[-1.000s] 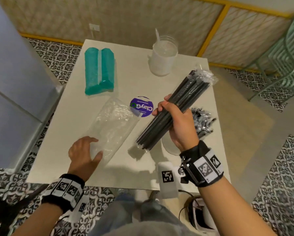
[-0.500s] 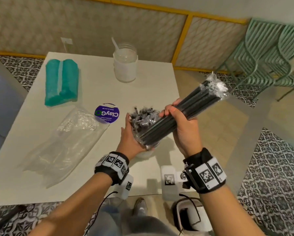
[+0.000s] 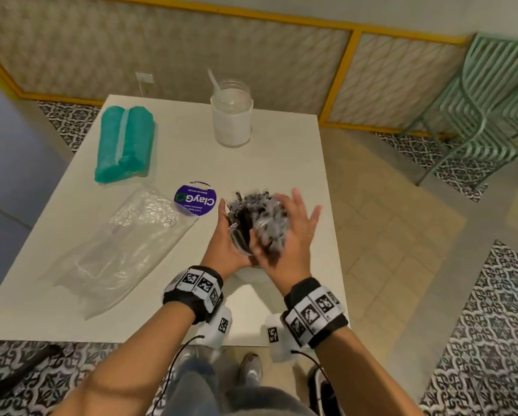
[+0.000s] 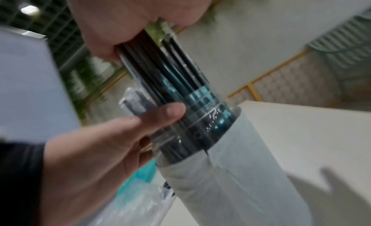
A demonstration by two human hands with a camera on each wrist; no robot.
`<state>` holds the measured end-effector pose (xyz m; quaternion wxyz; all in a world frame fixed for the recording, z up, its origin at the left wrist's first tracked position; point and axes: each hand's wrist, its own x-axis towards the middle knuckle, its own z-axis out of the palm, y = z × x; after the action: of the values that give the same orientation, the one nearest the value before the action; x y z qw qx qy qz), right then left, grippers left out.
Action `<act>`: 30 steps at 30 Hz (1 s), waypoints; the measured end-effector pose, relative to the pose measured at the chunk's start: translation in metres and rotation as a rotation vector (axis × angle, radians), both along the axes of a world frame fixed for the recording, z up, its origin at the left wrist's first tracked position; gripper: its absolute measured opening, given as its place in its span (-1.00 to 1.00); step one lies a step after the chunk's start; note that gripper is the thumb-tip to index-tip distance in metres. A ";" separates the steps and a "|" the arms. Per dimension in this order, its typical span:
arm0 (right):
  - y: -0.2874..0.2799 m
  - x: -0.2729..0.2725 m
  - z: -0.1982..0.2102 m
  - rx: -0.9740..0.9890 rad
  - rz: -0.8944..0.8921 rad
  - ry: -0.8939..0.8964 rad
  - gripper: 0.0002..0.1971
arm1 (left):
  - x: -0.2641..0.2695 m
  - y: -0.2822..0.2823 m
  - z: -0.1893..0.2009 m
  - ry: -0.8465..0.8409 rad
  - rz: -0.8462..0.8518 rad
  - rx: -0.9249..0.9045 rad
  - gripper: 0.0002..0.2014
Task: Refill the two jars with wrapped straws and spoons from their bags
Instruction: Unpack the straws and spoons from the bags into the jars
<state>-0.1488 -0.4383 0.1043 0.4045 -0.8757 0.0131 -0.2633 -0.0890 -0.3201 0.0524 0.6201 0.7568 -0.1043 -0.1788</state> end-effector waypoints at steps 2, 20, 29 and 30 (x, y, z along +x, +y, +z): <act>-0.007 0.007 -0.003 -0.016 -0.116 0.106 -0.20 | -0.003 0.001 0.000 -0.015 0.004 0.033 0.45; 0.009 0.028 0.013 0.110 -0.097 0.077 -0.50 | -0.001 0.000 -0.003 -0.032 -0.037 0.057 0.35; 0.001 0.006 -0.033 0.023 0.012 0.194 -0.44 | -0.001 0.003 -0.003 -0.043 -0.070 0.086 0.30; -0.002 0.003 -0.030 0.017 0.065 0.214 -0.19 | 0.001 0.006 -0.005 -0.051 -0.079 0.135 0.31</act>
<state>-0.1457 -0.4405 0.0742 0.4163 -0.8954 0.0301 -0.1551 -0.0884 -0.3146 0.0471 0.5574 0.7963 -0.1376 -0.1905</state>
